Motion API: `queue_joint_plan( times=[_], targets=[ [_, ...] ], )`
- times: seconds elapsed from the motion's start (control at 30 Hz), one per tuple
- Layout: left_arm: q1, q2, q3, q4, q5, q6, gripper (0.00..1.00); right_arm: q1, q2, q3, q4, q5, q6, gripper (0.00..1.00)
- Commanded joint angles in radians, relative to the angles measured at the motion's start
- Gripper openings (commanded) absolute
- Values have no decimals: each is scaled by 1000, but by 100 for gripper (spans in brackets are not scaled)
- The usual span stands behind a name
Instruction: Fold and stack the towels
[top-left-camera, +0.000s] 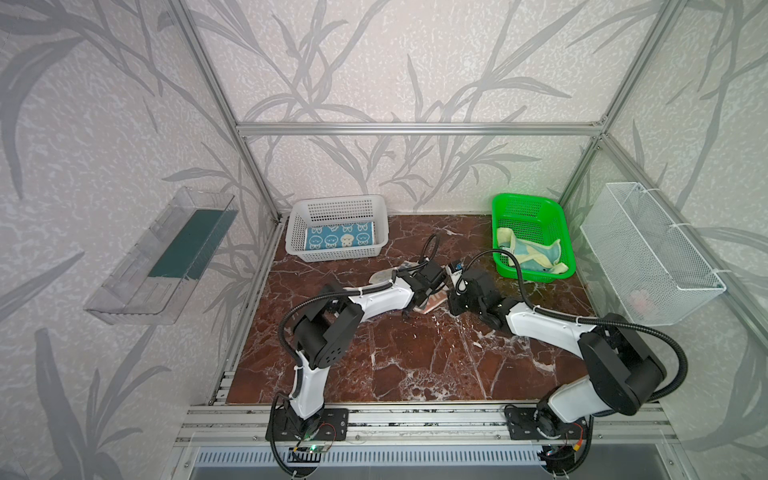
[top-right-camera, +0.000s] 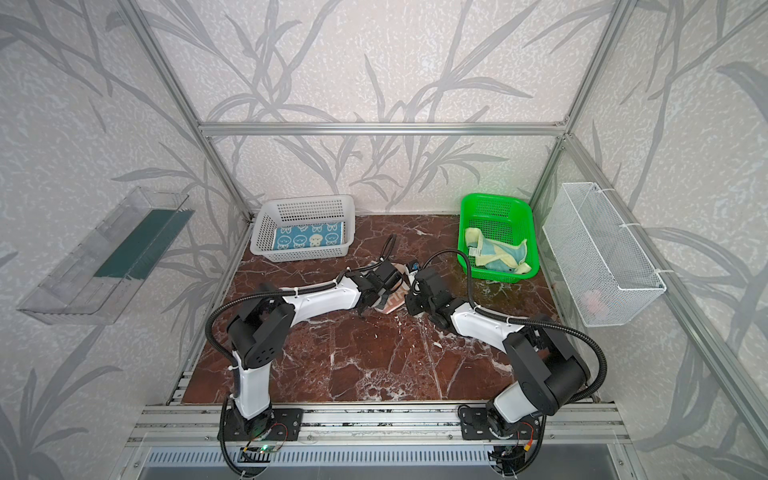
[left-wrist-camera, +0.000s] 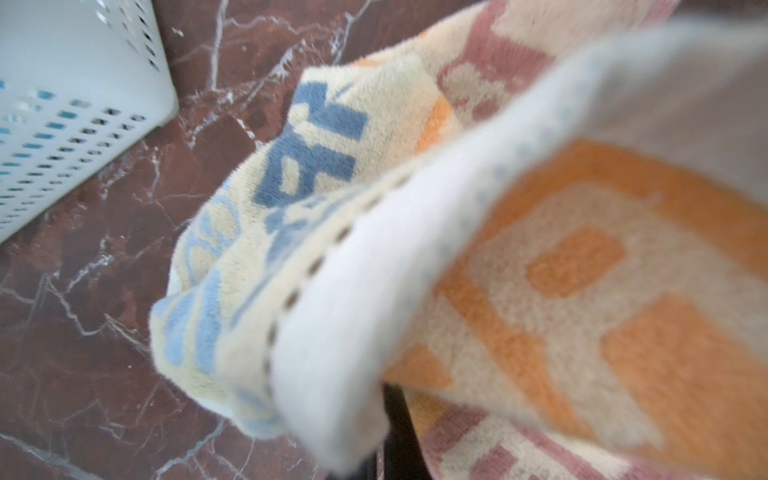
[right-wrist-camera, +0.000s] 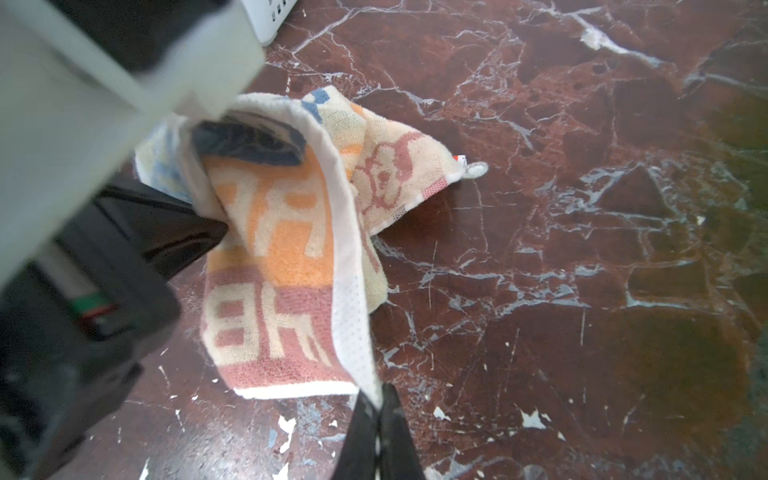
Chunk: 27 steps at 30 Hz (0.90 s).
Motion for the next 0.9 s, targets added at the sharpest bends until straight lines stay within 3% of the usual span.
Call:
queue_joint_plan(
  times=[0.0, 0.3, 0.6, 0.87],
  targets=[
    [12, -138, -6, -27, -54, 39, 0, -17, -21, 73, -71, 75, -40, 0],
    [56, -349, -12, -20, -79, 147, 0, -58, -56, 238, -154, 100, -146, 0],
    [109, -417, 180, -108, -123, 245, 0, -115, -105, 474, -241, 161, -265, 0],
    [109, -472, 300, -94, -81, 294, 0, -134, -198, 606, -313, 100, -376, 0]
  ],
)
